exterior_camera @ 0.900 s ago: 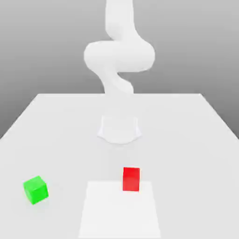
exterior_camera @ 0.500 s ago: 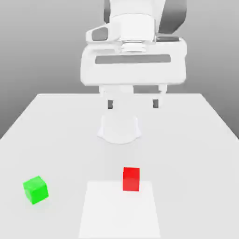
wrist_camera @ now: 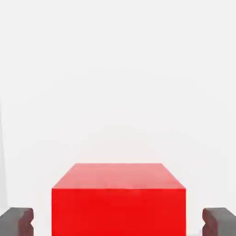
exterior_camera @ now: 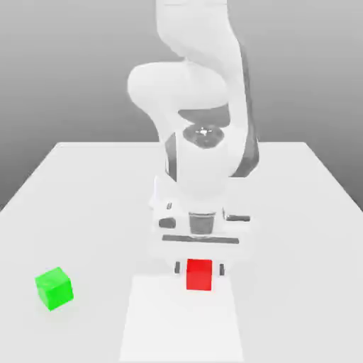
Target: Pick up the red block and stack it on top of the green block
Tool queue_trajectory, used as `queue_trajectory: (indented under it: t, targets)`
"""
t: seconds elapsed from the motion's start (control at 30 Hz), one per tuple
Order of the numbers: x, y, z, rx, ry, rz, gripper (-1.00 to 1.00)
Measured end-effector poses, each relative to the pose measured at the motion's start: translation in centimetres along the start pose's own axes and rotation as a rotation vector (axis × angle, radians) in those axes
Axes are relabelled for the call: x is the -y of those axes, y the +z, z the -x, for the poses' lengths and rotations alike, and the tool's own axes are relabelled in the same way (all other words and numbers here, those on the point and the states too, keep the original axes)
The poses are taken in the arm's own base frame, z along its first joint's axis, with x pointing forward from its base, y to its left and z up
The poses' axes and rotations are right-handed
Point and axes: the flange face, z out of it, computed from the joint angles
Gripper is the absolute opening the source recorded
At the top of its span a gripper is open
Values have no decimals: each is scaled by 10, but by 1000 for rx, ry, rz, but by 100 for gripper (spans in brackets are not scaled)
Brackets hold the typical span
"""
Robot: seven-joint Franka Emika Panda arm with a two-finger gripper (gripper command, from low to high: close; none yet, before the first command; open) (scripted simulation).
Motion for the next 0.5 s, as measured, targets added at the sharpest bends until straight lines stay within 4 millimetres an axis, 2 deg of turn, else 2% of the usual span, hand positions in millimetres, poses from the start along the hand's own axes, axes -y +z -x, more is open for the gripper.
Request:
queue_trajectory:
  t: [0.13, 0.4, 0.5]
  targets:
    - [0, 2, 0, -1, 1, 0, -100]
    - [0, -55, 0, -1, 0, 1, -100]
    - [-7, -66, -32, 4, -3, -3, -100]
